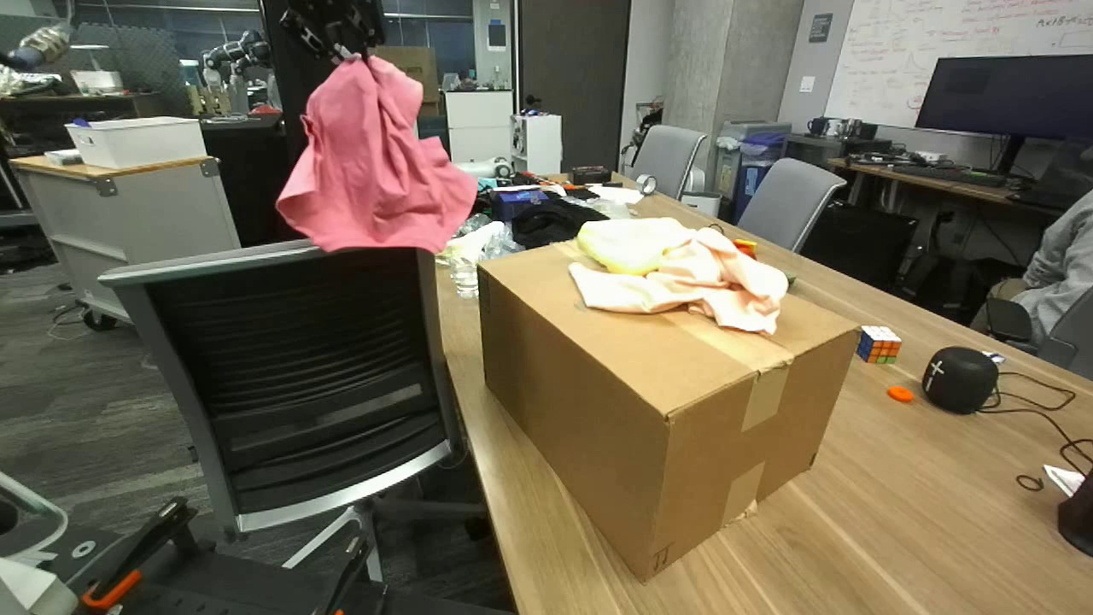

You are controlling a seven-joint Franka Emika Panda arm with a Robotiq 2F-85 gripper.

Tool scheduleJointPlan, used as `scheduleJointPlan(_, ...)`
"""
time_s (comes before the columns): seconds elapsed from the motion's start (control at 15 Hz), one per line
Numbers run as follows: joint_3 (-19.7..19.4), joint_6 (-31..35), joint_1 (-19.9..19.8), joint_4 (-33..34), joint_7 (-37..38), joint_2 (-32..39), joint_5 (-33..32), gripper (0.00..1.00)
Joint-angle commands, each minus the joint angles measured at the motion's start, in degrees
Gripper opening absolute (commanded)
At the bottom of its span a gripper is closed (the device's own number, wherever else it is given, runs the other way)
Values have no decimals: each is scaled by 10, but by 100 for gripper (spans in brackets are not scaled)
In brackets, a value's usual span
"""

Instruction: Move the clothes from the head rest to the box

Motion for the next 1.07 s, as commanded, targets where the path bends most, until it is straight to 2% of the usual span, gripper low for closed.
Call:
scheduleJointPlan(0.0, -4, -25, -12, 52, 0, 4, 10, 4)
scheduleJointPlan(0.53, -19, -54, -44, 104, 19, 36, -8, 4)
scheduleJointPlan(1.0, -58, -51, -92, 181, 75, 90, -54, 4)
